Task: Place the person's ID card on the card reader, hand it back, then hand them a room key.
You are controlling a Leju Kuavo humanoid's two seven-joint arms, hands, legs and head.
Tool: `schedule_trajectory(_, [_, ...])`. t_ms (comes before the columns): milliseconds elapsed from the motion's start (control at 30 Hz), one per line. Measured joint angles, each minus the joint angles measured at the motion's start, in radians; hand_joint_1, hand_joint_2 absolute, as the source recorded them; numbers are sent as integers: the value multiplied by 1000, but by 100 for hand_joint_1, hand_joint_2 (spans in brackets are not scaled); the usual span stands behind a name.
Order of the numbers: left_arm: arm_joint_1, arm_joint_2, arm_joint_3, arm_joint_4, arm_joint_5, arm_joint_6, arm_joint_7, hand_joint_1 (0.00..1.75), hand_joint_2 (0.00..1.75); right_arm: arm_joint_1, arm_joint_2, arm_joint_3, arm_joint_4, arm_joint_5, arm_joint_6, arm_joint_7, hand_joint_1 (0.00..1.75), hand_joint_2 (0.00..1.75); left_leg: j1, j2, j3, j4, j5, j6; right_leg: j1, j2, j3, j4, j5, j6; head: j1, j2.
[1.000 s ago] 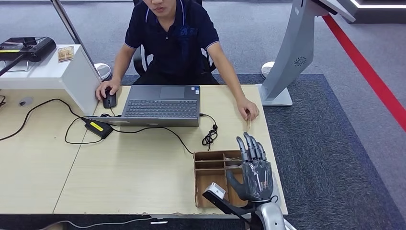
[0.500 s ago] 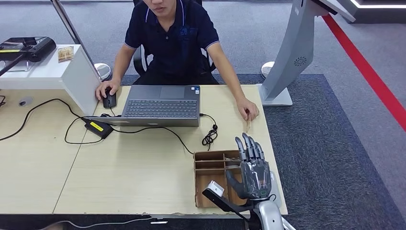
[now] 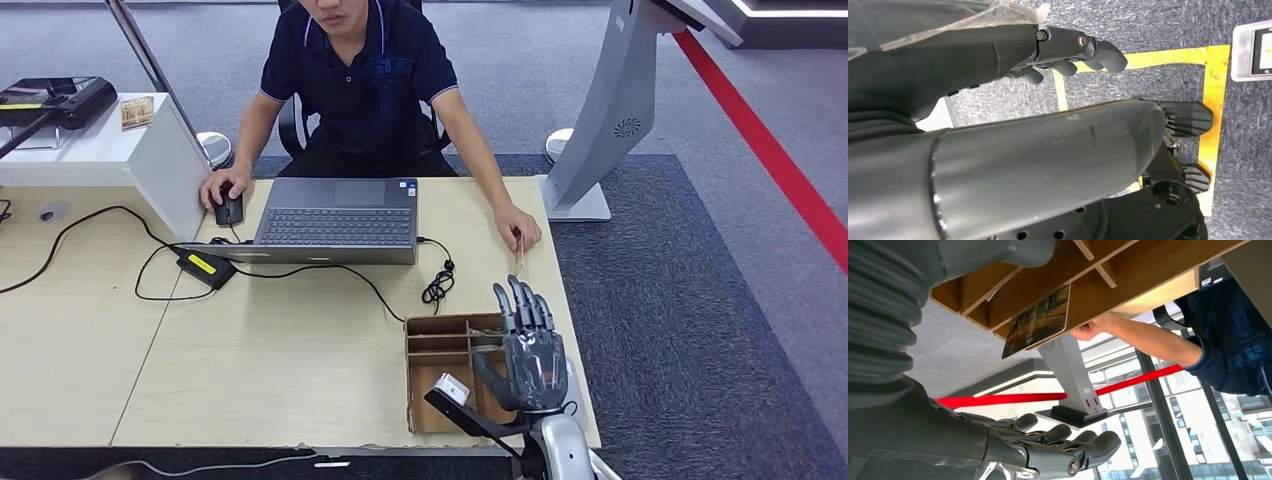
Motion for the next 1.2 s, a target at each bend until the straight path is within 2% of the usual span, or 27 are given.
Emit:
schedule_trajectory(433, [0,0,0,0,-4,-1,0,0,0,0,3,-10,7,6,-1,0,0,175,0,0,0,0,0,0,0,0,0,0,0,0,0,0])
schedule_trajectory(733, [0,8,0,0,-15,-11,-1,0,0,-15,-30,-42,14,46,16,36,0,175,0,0,0,0,0,0,0,0,0,0,0,0,0,0])
schedule_trajectory(1200, [0,8,0,0,-21,-12,-2,0,0,-19,-44,-53,13,54,23,40,0,175,0,0,1,0,0,0,0,0,0,0,0,0,0,0])
